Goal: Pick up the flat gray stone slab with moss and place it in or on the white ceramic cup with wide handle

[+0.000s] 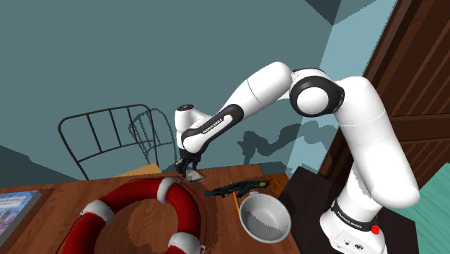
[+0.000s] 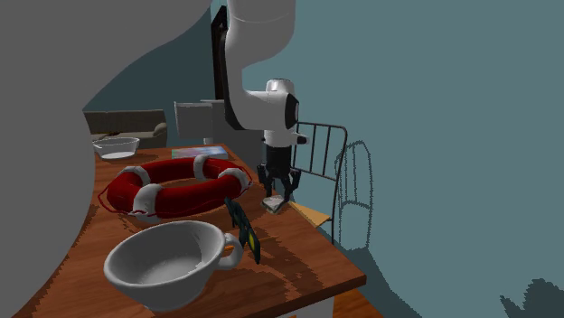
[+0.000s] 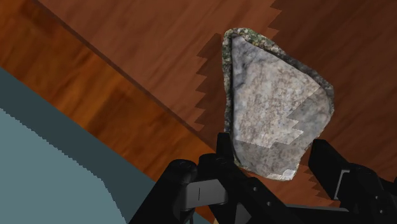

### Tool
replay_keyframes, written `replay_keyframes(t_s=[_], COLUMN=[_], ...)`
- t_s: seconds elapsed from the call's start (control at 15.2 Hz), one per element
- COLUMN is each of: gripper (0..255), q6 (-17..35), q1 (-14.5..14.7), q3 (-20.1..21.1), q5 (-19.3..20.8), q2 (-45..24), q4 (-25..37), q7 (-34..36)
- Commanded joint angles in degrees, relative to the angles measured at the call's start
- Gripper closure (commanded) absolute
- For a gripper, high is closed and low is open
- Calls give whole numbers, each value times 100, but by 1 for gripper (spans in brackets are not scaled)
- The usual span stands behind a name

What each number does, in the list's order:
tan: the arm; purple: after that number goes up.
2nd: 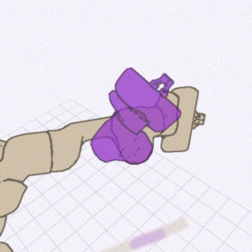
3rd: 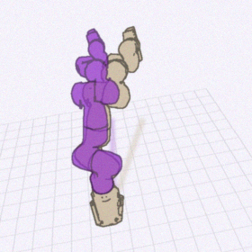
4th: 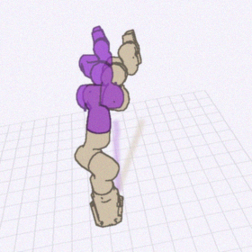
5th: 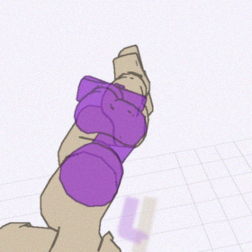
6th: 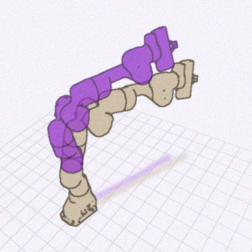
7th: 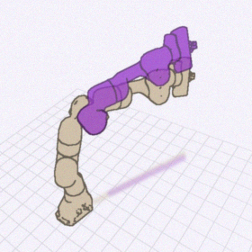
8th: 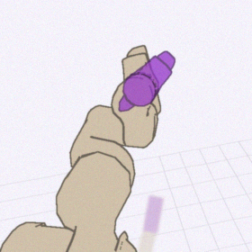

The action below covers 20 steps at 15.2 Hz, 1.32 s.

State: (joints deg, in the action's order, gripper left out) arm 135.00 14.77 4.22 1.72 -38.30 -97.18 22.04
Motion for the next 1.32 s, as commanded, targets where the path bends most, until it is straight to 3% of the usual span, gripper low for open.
replay_keyframes(t_s=[0.0, 1.25], gripper=[255, 255], q6=[-1, -1037], q1=[2, -33], q3=[2, 48], q5=[0, -63], q2=[-2, 884], q4=[-1, 150], q7=[0, -17])
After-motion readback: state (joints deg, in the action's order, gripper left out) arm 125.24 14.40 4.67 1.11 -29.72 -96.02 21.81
